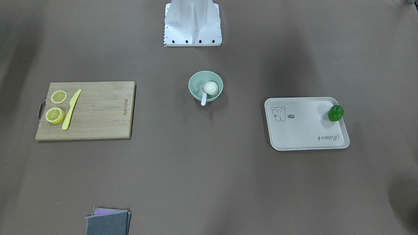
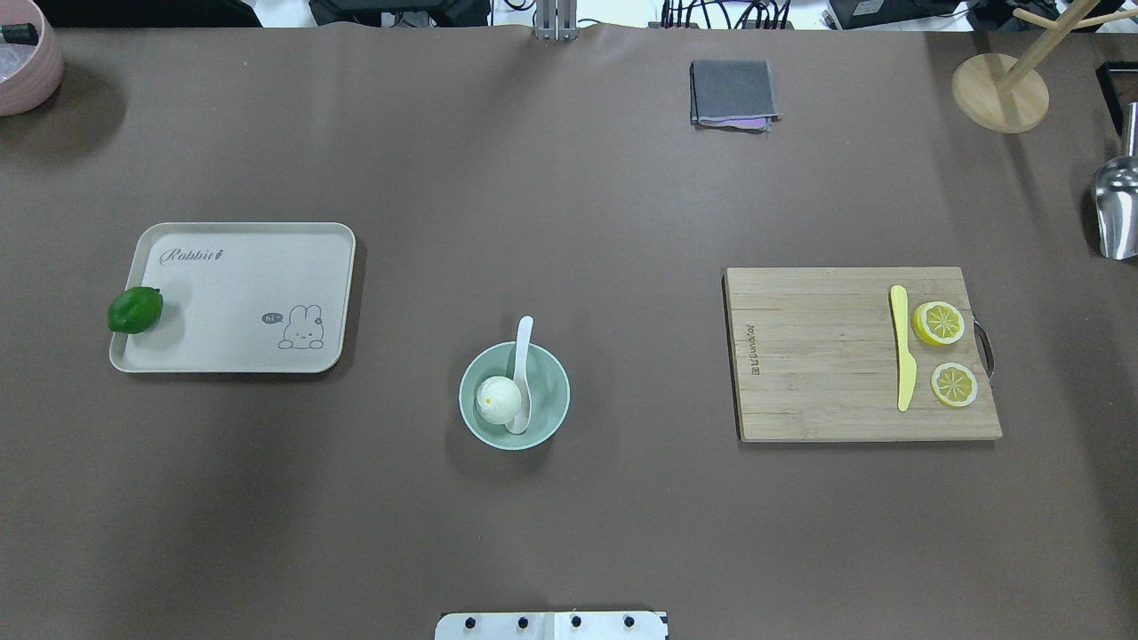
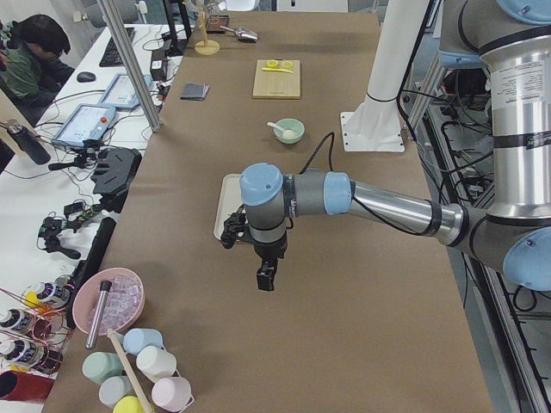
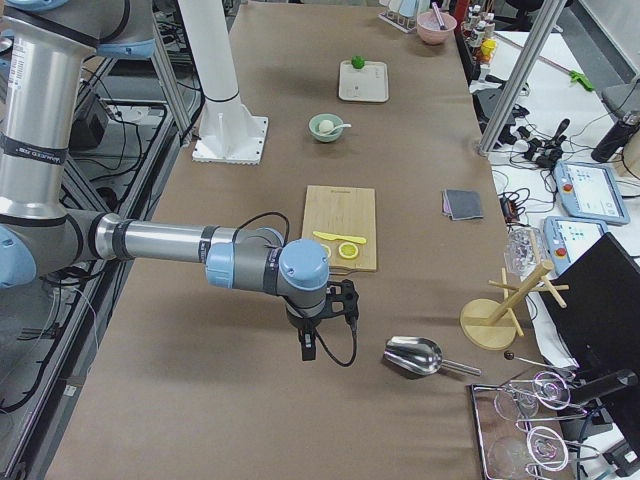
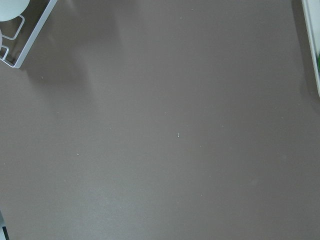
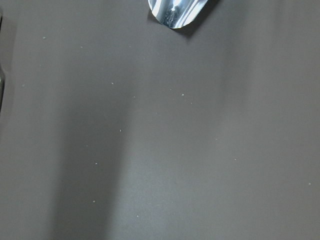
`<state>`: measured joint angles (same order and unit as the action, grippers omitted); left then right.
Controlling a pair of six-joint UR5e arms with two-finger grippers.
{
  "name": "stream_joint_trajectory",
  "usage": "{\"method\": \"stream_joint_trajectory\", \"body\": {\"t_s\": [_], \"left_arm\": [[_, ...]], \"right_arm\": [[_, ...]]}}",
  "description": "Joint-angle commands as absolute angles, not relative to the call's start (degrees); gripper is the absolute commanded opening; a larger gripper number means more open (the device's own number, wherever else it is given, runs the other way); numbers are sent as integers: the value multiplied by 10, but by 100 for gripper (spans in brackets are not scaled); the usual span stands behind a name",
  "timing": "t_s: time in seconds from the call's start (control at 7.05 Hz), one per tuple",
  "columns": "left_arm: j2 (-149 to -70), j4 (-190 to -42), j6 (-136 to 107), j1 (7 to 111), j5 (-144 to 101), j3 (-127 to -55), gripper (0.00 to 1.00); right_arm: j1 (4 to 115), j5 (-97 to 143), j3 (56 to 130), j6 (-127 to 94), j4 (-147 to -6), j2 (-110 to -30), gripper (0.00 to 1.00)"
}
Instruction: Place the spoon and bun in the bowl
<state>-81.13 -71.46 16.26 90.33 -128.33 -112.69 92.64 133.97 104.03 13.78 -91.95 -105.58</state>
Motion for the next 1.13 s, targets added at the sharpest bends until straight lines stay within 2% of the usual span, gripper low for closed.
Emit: {"method": "stream_joint_trajectory", "body": {"t_s": [0.0, 0.43, 0.99], "left_arm": [[-811, -715, 162, 904, -1282, -1124, 99], [-818, -715, 160, 903, -1282, -1094, 99], [-821, -722, 160, 903, -1282, -1098, 99]], "right_arm": [[926, 1342, 1040, 138, -919, -1057, 100], [926, 1342, 1040, 138, -919, -1058, 100], [926, 1342, 1040, 137, -919, -1058, 100]]}}
